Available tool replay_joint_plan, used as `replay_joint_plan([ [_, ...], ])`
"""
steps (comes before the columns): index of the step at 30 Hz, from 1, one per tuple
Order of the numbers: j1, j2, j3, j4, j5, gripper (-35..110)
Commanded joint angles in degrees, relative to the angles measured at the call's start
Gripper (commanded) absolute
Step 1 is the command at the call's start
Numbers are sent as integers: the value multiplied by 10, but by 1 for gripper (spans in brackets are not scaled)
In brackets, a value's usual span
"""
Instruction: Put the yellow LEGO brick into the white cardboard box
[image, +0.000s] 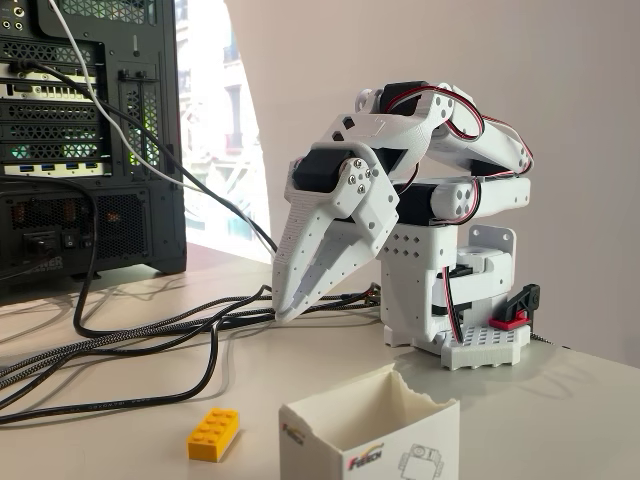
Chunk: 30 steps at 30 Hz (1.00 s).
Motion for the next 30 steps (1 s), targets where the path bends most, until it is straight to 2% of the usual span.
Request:
replay_joint_plan([
  [1, 6, 11, -4, -11, -1, -9],
  [22, 2, 5, -40, 2, 23, -9],
  [30, 1, -98, -112, -13, 25, -9],
])
